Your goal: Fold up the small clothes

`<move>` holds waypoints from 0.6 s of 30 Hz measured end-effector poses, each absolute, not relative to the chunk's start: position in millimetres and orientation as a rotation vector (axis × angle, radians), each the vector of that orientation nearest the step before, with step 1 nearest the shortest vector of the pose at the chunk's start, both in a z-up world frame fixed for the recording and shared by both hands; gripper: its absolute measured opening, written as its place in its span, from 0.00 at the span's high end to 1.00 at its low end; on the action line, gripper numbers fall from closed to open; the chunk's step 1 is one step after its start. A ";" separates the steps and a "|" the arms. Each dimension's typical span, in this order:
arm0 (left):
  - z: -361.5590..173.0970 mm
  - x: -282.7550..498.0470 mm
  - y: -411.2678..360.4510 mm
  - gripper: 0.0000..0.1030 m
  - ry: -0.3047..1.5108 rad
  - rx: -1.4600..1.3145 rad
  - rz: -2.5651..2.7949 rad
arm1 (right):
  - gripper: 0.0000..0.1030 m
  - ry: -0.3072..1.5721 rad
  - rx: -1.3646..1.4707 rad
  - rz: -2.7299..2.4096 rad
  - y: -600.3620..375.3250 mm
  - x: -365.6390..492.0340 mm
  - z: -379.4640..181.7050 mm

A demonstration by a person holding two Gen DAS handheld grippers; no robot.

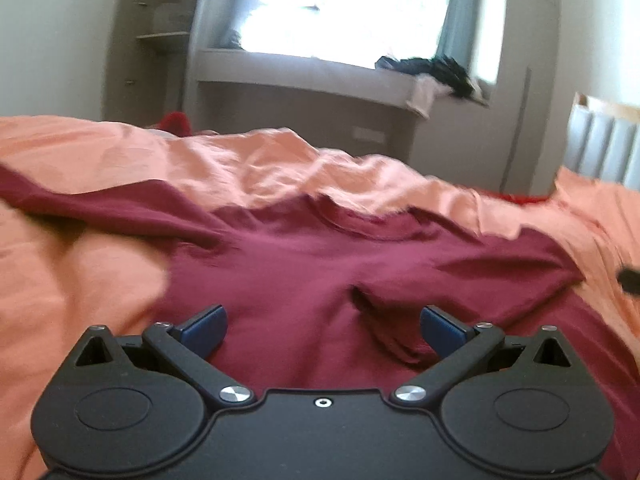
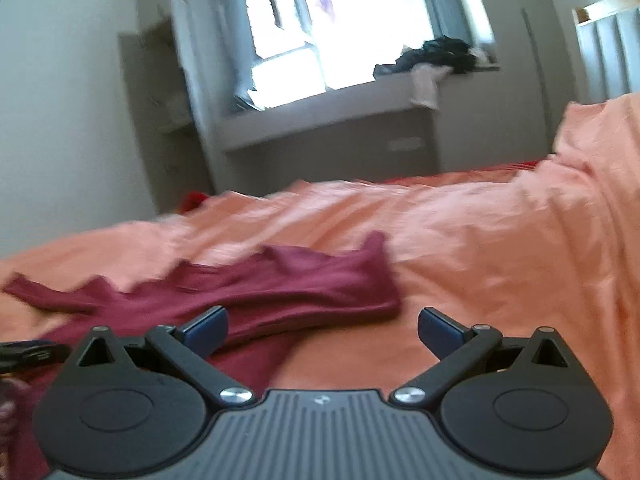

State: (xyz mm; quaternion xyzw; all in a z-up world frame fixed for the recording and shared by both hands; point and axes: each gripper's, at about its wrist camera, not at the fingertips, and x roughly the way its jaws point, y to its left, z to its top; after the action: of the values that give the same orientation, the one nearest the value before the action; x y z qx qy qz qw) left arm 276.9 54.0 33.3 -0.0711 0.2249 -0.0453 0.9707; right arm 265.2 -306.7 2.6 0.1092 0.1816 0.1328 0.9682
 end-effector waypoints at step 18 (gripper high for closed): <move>91.4 290.8 257.9 0.01 0.349 -0.276 0.427 | 0.00 0.311 0.183 0.513 -250.7 230.5 -26.4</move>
State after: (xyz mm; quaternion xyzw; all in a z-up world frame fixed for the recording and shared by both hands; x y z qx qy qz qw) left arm 290.8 257.9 91.4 -0.1359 0.1720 0.2101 0.9528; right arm 230.5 -250.7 -26.4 0.0899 0.1528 0.2523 0.9513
